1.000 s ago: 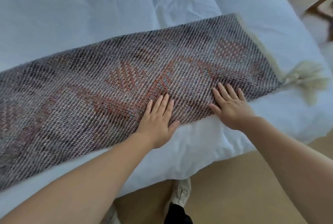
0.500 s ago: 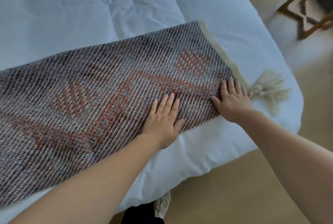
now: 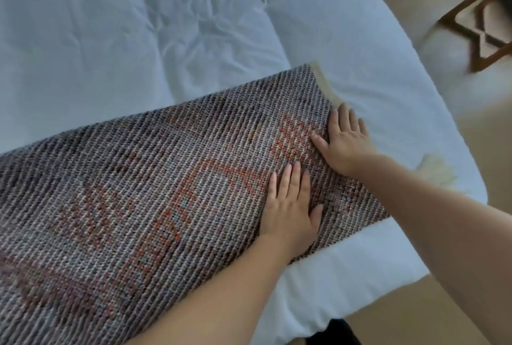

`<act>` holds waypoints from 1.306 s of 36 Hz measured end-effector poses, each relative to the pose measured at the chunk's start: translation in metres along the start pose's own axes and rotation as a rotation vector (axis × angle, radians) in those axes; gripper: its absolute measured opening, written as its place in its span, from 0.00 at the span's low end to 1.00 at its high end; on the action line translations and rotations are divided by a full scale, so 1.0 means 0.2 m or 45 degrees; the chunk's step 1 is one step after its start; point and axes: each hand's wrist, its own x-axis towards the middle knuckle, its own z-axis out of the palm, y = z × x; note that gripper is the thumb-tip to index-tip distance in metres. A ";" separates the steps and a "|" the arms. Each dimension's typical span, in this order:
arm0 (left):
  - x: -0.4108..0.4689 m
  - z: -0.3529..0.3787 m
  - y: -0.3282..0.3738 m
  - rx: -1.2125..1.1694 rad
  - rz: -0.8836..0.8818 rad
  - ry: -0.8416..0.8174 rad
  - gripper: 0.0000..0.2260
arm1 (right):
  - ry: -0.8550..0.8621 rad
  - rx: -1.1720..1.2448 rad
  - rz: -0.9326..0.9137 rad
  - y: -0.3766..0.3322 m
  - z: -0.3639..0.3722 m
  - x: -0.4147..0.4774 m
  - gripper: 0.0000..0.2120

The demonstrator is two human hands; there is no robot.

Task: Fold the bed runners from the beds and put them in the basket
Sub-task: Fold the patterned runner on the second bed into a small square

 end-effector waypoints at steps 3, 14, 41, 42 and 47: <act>0.10 0.03 0.07 -0.009 0.016 0.003 0.31 | 0.033 0.030 -0.064 0.04 -0.06 0.16 0.39; 0.46 0.07 0.45 -0.140 -0.406 0.134 0.34 | 0.216 0.260 -0.590 0.07 -0.40 0.68 0.14; 0.02 -0.66 0.94 -0.491 -1.502 0.211 0.14 | -0.027 0.725 -0.714 0.10 -1.13 0.30 0.10; -0.05 -0.72 0.96 -0.492 -1.502 0.248 0.13 | -0.019 0.738 -0.712 0.09 -1.17 0.25 0.10; -0.37 -1.02 0.99 -0.440 -1.501 0.444 0.07 | 0.012 0.858 -0.696 -0.02 -1.38 -0.02 0.09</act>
